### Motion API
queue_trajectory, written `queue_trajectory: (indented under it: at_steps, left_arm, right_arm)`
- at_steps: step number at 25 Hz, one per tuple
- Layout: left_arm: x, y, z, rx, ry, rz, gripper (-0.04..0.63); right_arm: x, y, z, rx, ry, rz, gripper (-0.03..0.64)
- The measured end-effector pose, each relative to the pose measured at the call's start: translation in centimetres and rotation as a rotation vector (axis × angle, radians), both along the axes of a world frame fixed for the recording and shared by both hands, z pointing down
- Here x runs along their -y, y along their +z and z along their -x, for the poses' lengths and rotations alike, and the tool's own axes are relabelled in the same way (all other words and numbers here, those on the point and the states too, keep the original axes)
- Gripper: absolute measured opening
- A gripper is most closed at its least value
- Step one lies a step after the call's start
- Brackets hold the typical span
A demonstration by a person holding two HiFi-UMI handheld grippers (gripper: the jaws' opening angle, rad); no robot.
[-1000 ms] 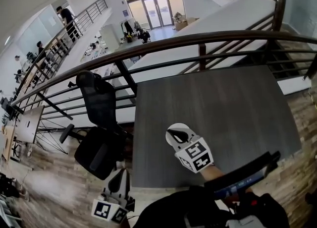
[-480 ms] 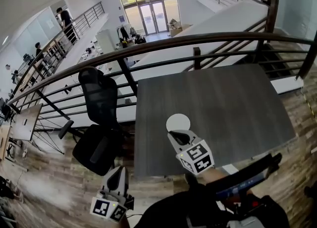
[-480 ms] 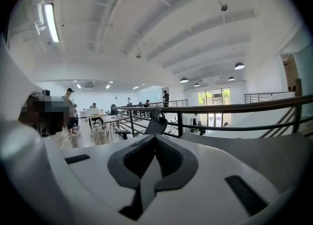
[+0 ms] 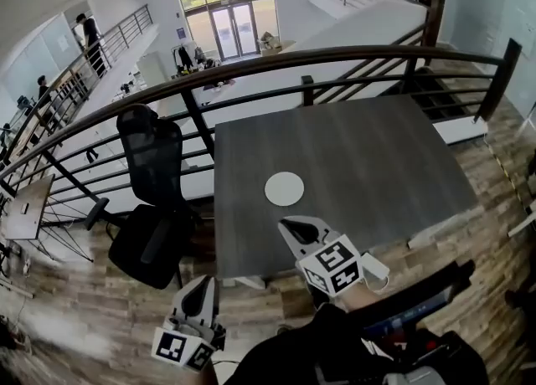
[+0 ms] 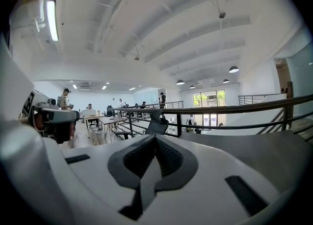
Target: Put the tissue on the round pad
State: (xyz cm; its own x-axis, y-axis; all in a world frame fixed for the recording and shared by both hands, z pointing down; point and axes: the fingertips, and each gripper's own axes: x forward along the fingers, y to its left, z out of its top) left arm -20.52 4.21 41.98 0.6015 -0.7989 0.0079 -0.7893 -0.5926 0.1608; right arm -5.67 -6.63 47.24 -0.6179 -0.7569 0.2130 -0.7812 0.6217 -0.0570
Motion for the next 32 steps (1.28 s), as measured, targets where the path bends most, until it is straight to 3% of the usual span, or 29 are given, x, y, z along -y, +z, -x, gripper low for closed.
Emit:
queue_trajectory:
  at_steps: [3, 9, 17, 27, 32]
  left_arm:
    - [-1.0, 1.1, 0.2, 0.05, 0.029, 0.013, 0.003]
    - [-1.5, 0.7, -0.3, 0.01, 0.088, -0.012, 0.003]
    - [-1.5, 0.0, -1.3, 0.018, 0.138, -0.016, 0.003]
    - [-1.3, -1.5, -7.5, 0.052, 0.132, -0.018, 0.003]
    - [-1.9, -1.9, -10.6, 0.029, 0.133, -0.024, 0.003]
  right_arm:
    - [-1.7, 0.1, -0.6, -0.008, 0.036, 0.006, 0.003]
    - [-3.9, -1.1, -1.7, -0.015, 0.094, -0.002, 0.003]
    - [-5.2, -3.9, -1.9, 0.009, 0.101, -0.039, 0.003]
    - [-6.2, -5.2, -6.9, 0.029, 0.061, -0.042, 0.003]
    - [-6.9, -4.9, -9.9, 0.029, 0.067, -0.02, 0.003]
